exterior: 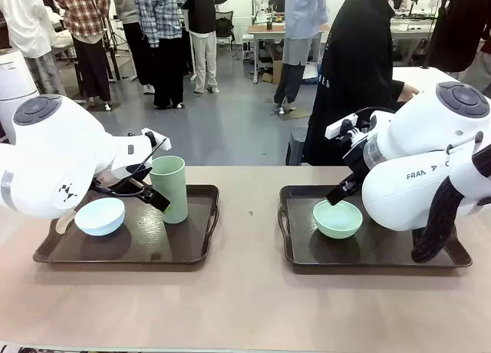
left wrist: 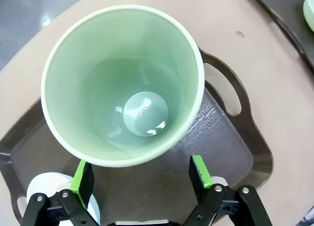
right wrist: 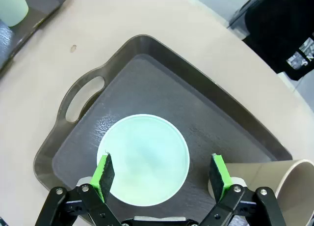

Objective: Set up a tray with a mat and arrange the tableware.
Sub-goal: Pick up the Picnic Bowl and Reusable plastic cup from the Handle tray in front of the human's position and hold them in the air.

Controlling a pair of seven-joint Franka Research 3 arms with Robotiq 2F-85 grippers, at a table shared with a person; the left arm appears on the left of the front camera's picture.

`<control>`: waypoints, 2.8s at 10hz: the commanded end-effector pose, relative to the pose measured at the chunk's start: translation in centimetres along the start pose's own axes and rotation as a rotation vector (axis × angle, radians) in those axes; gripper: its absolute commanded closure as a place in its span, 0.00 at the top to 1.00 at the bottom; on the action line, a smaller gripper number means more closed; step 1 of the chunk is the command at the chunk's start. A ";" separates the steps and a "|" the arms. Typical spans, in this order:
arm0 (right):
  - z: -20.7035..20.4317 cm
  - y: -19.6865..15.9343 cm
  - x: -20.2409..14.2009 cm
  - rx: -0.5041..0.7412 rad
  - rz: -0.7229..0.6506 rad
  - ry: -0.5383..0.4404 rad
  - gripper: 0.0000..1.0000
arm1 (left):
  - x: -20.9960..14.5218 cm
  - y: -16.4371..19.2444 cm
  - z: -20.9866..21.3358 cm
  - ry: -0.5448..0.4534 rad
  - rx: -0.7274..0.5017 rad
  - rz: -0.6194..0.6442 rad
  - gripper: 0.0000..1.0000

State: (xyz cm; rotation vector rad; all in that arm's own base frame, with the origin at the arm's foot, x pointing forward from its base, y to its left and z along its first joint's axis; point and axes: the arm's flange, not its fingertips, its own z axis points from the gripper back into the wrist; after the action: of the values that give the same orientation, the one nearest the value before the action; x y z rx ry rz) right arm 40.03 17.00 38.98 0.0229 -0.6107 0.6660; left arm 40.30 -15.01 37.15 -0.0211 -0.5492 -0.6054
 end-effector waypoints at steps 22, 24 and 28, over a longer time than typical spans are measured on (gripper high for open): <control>18.6 6.4 -13.7 0.025 -0.436 0.539 1.00 | -7.2 -2.3 10.2 0.553 -0.235 0.251 1.00; 14.5 6.6 -3.1 -0.167 -0.276 0.410 1.00 | -1.9 -0.2 11.5 0.245 -0.062 0.052 1.00; 20.1 -4.7 -6.1 0.883 -0.608 -0.079 1.00 | -4.1 6.6 19.0 -0.182 -0.653 0.403 1.00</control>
State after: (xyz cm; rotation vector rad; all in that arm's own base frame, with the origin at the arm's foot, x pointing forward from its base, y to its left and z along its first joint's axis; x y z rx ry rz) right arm 28.00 10.17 53.21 0.3332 -0.3126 0.3378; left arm 33.10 -8.31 50.67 -0.4261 -0.3217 -0.4536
